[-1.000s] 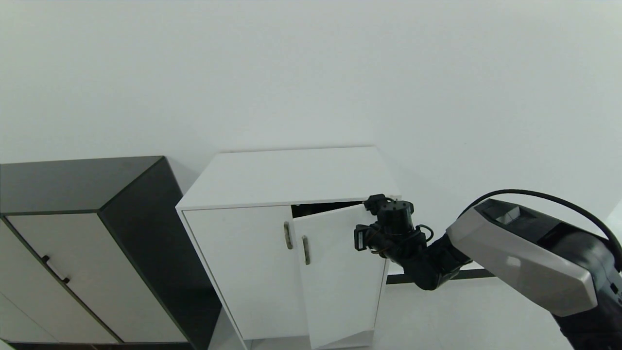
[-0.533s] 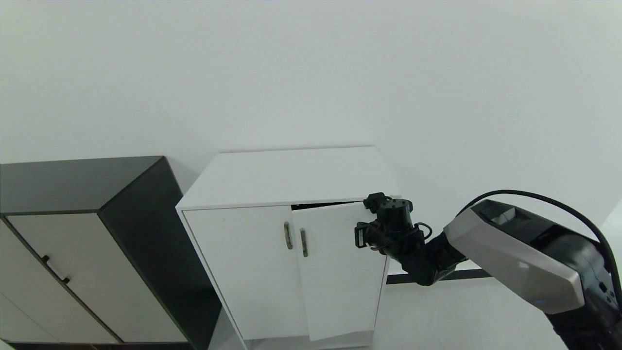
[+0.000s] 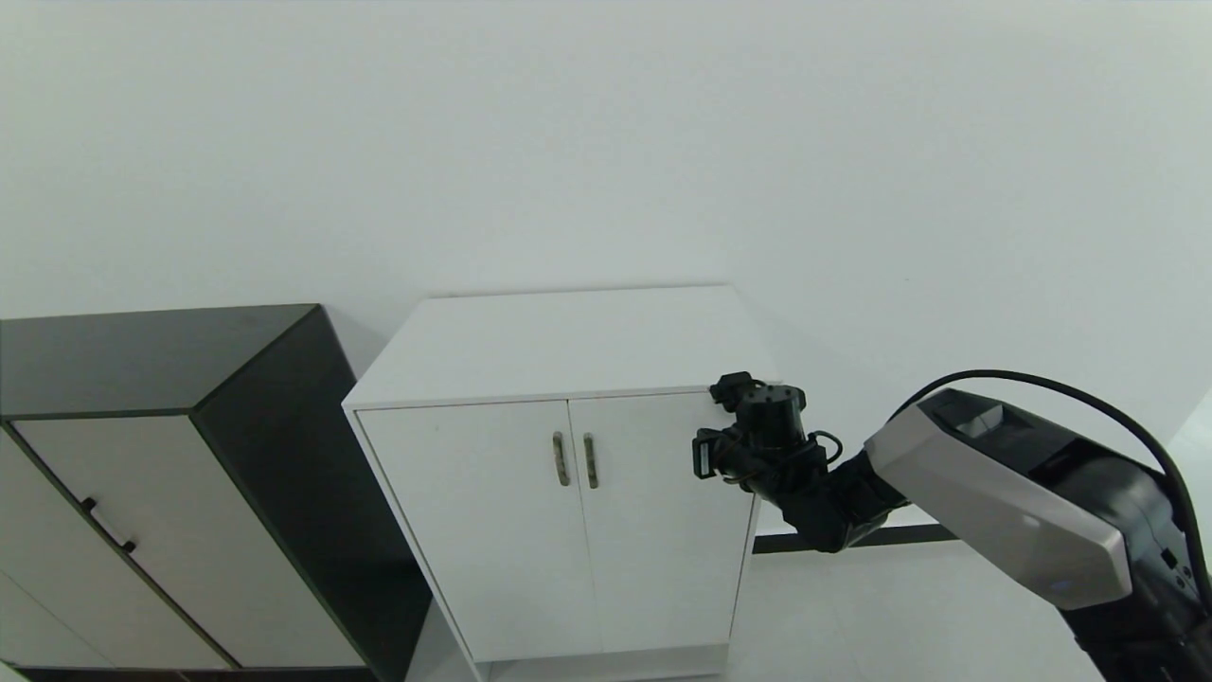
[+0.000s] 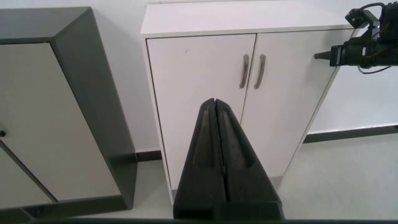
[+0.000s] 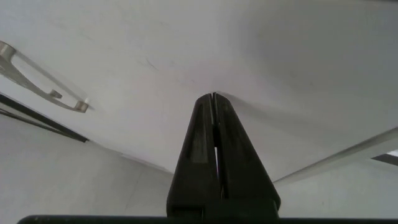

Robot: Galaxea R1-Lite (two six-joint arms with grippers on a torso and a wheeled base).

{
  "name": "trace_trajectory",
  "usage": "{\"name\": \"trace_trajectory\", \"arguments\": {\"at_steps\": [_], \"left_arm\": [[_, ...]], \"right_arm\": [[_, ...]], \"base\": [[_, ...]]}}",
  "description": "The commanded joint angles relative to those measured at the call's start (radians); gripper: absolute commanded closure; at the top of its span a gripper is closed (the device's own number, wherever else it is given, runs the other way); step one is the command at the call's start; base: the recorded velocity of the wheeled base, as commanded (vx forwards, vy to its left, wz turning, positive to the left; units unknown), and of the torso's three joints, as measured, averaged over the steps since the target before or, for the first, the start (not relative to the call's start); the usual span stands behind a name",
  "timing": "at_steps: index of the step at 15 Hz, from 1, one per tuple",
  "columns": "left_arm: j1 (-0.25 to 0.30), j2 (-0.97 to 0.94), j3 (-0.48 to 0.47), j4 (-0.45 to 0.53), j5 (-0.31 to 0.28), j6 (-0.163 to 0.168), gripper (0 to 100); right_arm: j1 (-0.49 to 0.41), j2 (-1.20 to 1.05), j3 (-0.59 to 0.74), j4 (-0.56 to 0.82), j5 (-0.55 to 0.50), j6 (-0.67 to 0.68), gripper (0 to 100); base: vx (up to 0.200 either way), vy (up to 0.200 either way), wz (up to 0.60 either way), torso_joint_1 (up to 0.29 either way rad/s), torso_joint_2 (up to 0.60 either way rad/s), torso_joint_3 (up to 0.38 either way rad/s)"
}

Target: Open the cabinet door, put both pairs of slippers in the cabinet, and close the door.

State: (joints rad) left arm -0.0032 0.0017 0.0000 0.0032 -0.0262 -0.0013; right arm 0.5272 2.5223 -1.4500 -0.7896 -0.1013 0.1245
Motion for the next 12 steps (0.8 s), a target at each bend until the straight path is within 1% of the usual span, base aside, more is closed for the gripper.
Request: {"name": "trace_trajectory", "arguments": {"at_steps": [1, 5, 8, 10, 12], "left_arm": [[0.000, 0.001, 0.000, 0.000, 0.000, 0.000, 100], [0.000, 0.001, 0.000, 0.000, 0.000, 0.000, 100], [0.000, 0.001, 0.000, 0.000, 0.000, 0.000, 100], [0.000, 0.001, 0.000, 0.000, 0.000, 0.000, 100], [0.000, 0.001, 0.000, 0.000, 0.000, 0.000, 100]], "right_arm": [[-0.001, 0.010, -0.018, 0.004, 0.000, 0.000, 100], [-0.001, 0.024, -0.049, 0.018, -0.017, 0.000, 100], [-0.001, 0.024, -0.046, 0.016, -0.017, 0.000, 100], [-0.001, 0.016, -0.030, 0.016, -0.020, 0.001, 100], [0.005, -0.014, 0.019, 0.010, -0.054, 0.001, 100]], "base": [[0.000, 0.000, 0.00, 0.000, 0.00, 0.000], [0.000, 0.000, 0.00, 0.000, 0.00, 0.000], [0.000, 0.000, 0.00, 0.000, 0.00, 0.000], [0.000, 0.000, 0.00, 0.000, 0.00, 0.000], [0.000, 0.000, 0.00, 0.000, 0.00, 0.000]]}}
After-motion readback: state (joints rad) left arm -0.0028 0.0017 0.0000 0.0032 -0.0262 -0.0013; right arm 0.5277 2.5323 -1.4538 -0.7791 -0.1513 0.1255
